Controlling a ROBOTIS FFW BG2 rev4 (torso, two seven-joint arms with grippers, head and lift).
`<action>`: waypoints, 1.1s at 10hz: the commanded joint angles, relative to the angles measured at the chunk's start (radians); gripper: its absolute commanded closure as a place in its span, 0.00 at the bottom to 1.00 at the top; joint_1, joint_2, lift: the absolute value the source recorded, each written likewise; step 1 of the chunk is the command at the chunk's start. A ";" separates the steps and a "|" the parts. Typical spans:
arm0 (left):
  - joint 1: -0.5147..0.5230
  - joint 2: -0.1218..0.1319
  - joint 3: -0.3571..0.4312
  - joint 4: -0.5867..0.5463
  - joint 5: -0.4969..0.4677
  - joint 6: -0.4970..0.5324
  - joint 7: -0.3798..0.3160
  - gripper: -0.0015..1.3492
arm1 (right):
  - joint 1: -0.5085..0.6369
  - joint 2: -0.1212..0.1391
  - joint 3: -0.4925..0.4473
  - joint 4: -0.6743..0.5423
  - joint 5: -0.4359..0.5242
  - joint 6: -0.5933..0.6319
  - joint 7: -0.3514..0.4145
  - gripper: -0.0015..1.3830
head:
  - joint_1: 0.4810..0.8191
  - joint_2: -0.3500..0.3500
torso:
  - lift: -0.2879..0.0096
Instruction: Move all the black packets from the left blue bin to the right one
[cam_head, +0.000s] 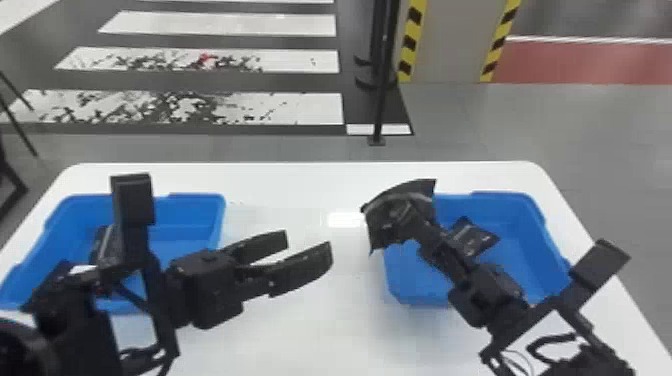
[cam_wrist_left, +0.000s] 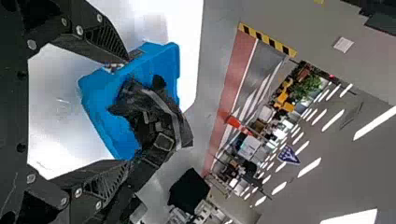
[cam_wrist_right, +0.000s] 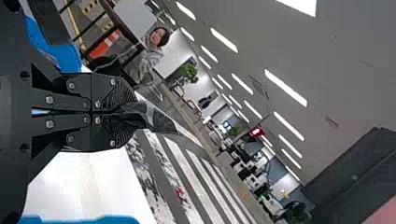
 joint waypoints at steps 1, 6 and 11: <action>0.038 -0.006 0.070 -0.029 -0.002 -0.001 0.002 0.10 | -0.045 -0.002 -0.068 0.042 0.008 -0.003 -0.002 0.92 | 0.63 0.44 | 0.45; 0.095 -0.029 0.291 -0.051 -0.054 -0.001 0.005 0.10 | -0.221 -0.020 -0.188 0.290 0.084 0.031 -0.006 0.86 | 0.63 0.43 | 0.45; 0.073 -0.027 0.411 -0.051 -0.139 0.016 0.029 0.10 | -0.099 -0.016 -0.206 0.229 0.104 -0.013 -0.049 0.22 | 0.63 0.53 | 0.45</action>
